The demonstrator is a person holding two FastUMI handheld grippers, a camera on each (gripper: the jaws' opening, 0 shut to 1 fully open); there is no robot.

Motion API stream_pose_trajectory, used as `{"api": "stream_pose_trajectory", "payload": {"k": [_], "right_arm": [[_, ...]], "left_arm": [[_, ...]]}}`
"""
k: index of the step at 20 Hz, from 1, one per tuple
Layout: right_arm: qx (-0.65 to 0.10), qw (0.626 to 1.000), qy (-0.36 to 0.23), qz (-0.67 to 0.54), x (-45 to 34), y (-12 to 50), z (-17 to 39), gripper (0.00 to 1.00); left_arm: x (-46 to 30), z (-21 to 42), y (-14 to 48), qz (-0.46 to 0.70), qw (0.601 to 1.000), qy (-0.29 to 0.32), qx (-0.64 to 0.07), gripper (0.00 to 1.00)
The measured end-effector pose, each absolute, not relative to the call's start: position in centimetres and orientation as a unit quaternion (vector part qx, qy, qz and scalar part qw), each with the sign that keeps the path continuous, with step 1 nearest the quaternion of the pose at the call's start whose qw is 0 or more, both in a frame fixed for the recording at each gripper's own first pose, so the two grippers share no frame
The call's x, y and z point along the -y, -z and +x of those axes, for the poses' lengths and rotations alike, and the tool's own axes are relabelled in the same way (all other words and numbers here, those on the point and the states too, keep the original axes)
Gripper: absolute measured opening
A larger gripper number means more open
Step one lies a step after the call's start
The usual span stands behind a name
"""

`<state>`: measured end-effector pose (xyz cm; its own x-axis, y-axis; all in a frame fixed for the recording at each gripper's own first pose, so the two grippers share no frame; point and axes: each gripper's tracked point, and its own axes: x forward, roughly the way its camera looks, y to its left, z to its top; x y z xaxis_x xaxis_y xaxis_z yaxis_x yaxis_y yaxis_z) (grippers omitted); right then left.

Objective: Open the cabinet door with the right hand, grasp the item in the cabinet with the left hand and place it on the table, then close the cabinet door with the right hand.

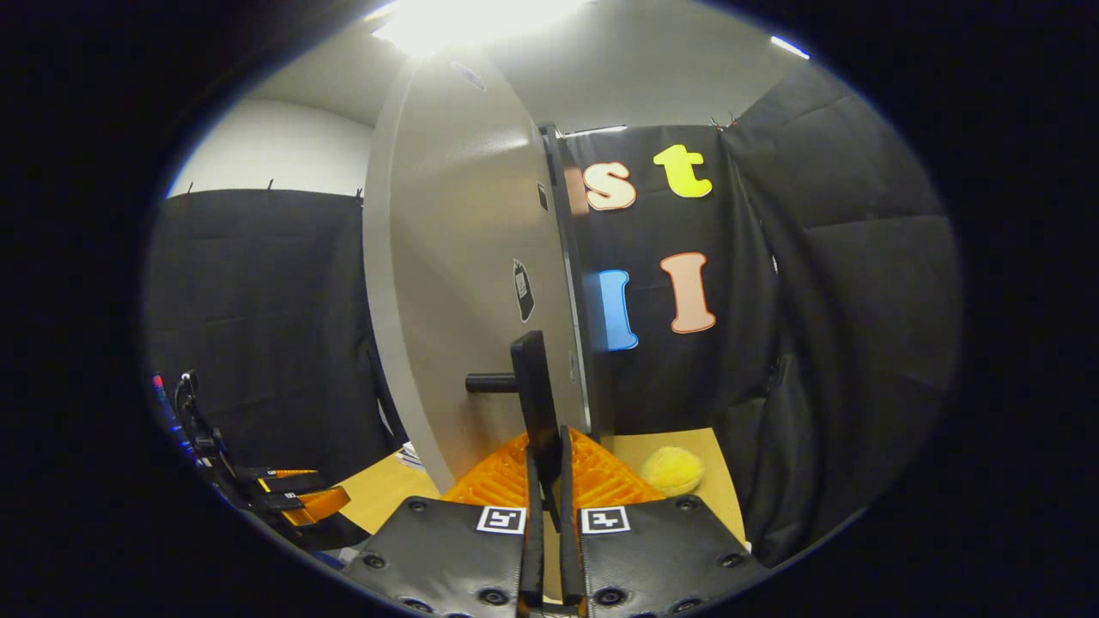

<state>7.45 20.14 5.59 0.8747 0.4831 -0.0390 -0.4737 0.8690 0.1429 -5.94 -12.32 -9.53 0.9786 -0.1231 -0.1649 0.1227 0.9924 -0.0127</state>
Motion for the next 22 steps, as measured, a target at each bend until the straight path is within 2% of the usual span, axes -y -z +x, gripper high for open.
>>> {"api": "stream_pose_trajectory", "payload": {"k": [3,5,6,12,14,15,18,22], "right_arm": [[-0.037,0.972,-0.231,0.035,-18.6,-5.1,7.4,0.09],[-0.041,0.971,-0.229,0.052,-17.8,-5.0,6.5,0.05],[-0.046,0.970,-0.231,0.064,-17.6,-4.9,5.9,0.10],[-0.064,0.963,-0.238,0.107,-14.7,-4.6,1.2,0.09],[-0.054,0.969,-0.215,0.109,-13.2,-5.7,0.8,0.08],[-0.041,0.975,-0.191,0.103,-12.3,-6.5,1.0,0.00],[-0.008,0.989,-0.114,0.094,-9.3,-8.0,1.0,0.02],[-0.012,0.995,-0.040,0.089,-7.2,-7.9,1.0,0.00]], "left_arm": [[11.1,-5.4,9.4,-0.004,0.995,0.058,-0.084,0.93],[10.1,-4.7,9.4,-0.010,0.994,0.058,-0.088,0.93],[9.6,-4.3,9.6,-0.012,0.994,0.056,-0.091,0.93],[7.2,-1.0,9.1,-0.026,0.992,0.072,-0.096,0.93],[6.4,0.3,8.4,-0.023,0.992,0.085,-0.094,0.94],[6.1,0.9,8.1,-0.021,0.991,0.092,-0.090,0.93],[5.4,3.3,7.4,-0.018,0.991,0.107,-0.080,0.93],[7.2,7.7,5.2,-0.037,0.989,0.134,-0.054,0.93]]}}
